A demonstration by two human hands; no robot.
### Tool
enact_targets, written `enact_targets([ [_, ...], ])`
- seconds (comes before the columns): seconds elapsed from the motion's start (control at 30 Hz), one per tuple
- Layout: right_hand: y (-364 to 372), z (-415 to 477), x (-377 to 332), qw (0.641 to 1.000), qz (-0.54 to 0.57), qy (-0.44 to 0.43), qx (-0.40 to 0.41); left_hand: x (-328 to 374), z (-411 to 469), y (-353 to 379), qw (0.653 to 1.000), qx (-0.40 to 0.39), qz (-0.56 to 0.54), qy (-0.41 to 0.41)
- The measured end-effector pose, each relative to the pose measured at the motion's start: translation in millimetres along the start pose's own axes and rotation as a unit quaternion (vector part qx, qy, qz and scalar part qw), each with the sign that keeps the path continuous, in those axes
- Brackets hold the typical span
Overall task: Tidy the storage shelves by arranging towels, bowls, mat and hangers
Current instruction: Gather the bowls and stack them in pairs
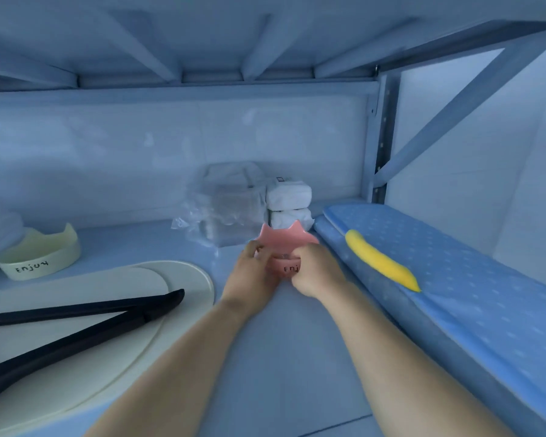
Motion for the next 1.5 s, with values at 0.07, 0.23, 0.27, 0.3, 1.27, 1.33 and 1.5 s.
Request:
enact_targets([
  [0.07,0,5,6,0.999,0.001,-0.012,0.035,-16,4,0,0.998,0.023,-0.039,-0.031],
  [0.23,4,10,9,0.996,0.038,-0.048,0.063,-29,6,3,0.994,0.021,-0.103,-0.042],
  [0.27,3,9,8,0.995,0.042,-0.054,0.067,-26,5,4,0.994,0.018,-0.102,-0.033],
  [0.3,2,8,7,0.995,0.049,-0.057,0.072,-23,5,4,0.995,0.016,-0.098,-0.025],
  [1.27,3,16,28,0.991,0.066,-0.022,0.117,-14,3,18,0.998,-0.057,0.006,0.027],
  [1.33,2,15,28,0.99,0.069,-0.022,0.119,-14,3,18,0.998,-0.057,0.005,0.027],
  [1.5,0,12,23,0.988,0.077,-0.035,0.127,-13,3,17,0.999,-0.042,0.004,0.03],
])
Point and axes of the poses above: each hand's wrist, its own z-axis towards the middle knuckle, its own y-axis out of the palm, x = y × z, the point moved 9 cm from there along z, towards the middle knuckle, and after that the axes turned 3 degrees about -x, right-handed, at the moved point
